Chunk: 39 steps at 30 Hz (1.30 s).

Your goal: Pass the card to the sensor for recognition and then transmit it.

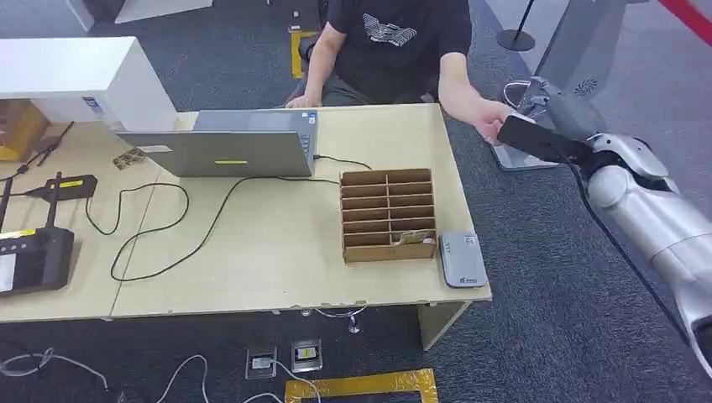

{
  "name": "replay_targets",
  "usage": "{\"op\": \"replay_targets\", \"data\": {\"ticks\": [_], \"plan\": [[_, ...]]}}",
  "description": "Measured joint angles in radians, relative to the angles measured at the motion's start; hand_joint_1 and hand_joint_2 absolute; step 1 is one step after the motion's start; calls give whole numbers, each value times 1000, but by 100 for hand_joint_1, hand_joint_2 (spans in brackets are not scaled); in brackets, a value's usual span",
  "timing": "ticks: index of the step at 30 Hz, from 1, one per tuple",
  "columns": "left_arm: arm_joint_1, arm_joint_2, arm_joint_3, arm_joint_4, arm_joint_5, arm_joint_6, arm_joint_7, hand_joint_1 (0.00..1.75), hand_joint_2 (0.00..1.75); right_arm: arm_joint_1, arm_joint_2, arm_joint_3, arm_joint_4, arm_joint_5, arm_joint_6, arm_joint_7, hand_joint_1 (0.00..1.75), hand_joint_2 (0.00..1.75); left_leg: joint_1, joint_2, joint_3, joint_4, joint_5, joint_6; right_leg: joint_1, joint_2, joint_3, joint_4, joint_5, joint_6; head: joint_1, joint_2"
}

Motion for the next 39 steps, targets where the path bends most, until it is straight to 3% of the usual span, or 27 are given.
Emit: {"op": "replay_targets", "data": {"ticks": [11,20,28,39], "plan": [[1,-3,-2,-8,1,0,4,0,0,11,-1,37,-5,-17,16,27,175,175,0,0,0,0,0,0,0,0,0,0,0,0,0,0],[5,-3,-2,-8,4,0,23,0,0,161,-21,41,-58,-108,10,94,175,175,0,0,-1,0,0,0,0,0,-1,-1,0,0,0,0],[6,-3,-2,-8,6,0,23,0,0,249,-50,38,-115,-129,-26,106,175,175,0,0,0,0,-1,0,0,0,-1,-1,0,0,0,0],[6,-11,-2,-9,3,0,15,0,0,403,-105,21,-376,-121,-45,218,175,175,0,0,-1,0,-1,0,0,0,-1,-1,0,0,0,0]]}}
